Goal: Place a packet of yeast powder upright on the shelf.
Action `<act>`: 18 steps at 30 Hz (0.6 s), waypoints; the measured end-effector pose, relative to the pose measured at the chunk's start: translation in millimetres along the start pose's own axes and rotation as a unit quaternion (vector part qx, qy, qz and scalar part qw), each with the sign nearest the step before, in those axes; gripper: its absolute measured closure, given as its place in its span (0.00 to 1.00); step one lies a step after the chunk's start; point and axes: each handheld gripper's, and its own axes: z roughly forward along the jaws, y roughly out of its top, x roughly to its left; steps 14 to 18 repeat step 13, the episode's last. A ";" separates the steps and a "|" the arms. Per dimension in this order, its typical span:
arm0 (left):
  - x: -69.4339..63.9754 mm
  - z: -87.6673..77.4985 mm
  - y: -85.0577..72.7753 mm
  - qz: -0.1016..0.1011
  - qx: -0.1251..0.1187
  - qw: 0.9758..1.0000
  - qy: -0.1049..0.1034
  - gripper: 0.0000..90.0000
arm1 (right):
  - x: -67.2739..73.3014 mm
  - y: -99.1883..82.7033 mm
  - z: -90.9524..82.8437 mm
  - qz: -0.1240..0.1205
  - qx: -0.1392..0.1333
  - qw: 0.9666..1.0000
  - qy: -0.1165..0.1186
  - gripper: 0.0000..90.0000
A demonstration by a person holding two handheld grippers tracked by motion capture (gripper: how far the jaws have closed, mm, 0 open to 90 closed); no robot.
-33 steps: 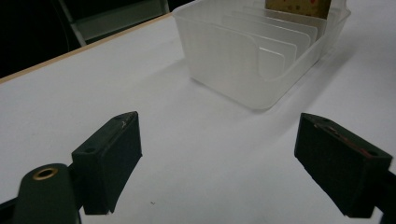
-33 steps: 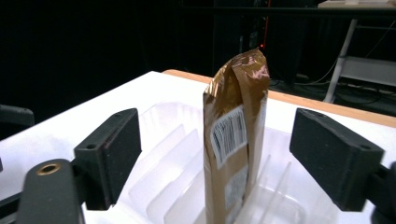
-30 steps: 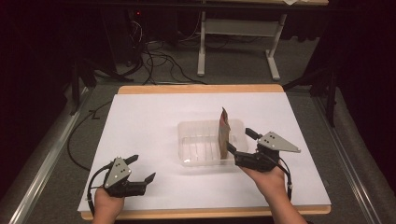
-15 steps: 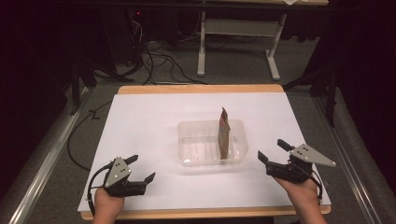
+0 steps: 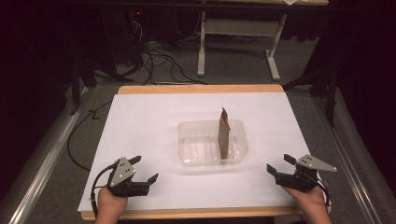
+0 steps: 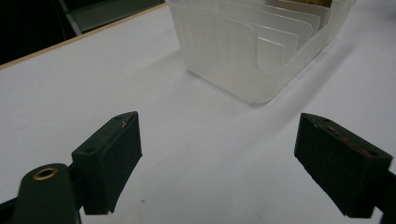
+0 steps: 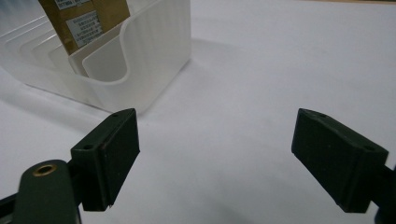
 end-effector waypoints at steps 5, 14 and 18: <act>0.9 0.2 -0.5 -0.003 -0.001 1.000 0.000 0.17 | 0.6 -1.0 -1.6 0.001 0.001 1.000 0.000 0.18; 0.4 -2.4 0.0 -0.001 -0.005 1.000 -0.002 0.17 | -3.0 -1.3 -3.6 0.019 -0.006 1.000 -0.003 0.18; 0.4 -2.4 0.0 -0.001 -0.005 1.000 -0.002 0.17 | -3.0 -1.3 -3.6 0.019 -0.006 1.000 -0.003 0.18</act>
